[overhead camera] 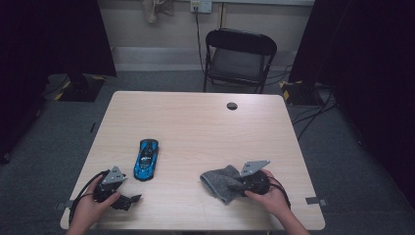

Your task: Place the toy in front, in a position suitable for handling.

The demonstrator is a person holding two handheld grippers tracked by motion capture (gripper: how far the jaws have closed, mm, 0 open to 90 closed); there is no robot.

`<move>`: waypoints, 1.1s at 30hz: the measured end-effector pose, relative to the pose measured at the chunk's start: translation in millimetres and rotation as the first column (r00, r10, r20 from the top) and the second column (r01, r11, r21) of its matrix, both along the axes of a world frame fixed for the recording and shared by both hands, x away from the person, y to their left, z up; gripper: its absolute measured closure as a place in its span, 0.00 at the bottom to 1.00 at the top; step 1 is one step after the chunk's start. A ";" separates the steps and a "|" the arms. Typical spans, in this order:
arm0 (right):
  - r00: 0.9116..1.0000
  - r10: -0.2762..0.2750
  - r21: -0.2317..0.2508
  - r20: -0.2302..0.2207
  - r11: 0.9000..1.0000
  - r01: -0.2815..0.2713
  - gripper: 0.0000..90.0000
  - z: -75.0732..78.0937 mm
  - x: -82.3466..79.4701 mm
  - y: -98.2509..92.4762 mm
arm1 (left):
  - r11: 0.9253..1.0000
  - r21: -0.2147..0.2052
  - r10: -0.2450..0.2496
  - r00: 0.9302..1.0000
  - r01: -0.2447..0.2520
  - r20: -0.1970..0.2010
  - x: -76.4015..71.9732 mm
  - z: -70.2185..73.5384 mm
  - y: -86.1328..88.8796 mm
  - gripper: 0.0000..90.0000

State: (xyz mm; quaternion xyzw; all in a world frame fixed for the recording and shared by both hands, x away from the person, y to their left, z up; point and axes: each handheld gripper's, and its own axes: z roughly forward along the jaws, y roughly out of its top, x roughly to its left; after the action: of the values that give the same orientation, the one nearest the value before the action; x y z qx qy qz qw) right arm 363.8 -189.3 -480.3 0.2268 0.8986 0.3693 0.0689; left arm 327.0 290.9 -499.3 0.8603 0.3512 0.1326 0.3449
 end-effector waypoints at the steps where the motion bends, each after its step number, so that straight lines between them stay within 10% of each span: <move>1: 1.000 -0.020 0.006 0.002 1.000 0.020 0.76 -0.2 1.6 -4.4 | 1.000 0.000 -0.001 1.000 0.001 0.000 0.1 0.0 0.0 0.00; 8: 0.998 -0.061 0.016 -0.002 0.998 0.061 0.75 -1.8 12.9 -15.9 | 1.000 0.002 0.001 1.000 -0.001 -0.002 0.1 0.0 -0.2 0.00; 16: 0.994 -0.106 0.074 0.012 0.992 0.105 0.22 5.6 7.8 -24.0 | 1.000 -0.003 -0.001 1.000 0.001 0.002 -0.5 -0.3 0.6 0.00; 33: 0.980 -0.196 0.036 0.030 0.980 0.195 0.17 3.8 -4.8 -72.6 | 1.000 0.000 0.003 1.000 -0.003 0.000 1.8 -0.1 -1.4 0.00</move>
State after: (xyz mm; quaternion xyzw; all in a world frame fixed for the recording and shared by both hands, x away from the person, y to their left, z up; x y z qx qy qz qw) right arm 359.0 -261.9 -476.6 0.3088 0.8646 0.3791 0.1159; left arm 328.8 289.5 -499.4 0.8598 0.3526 0.1333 0.3445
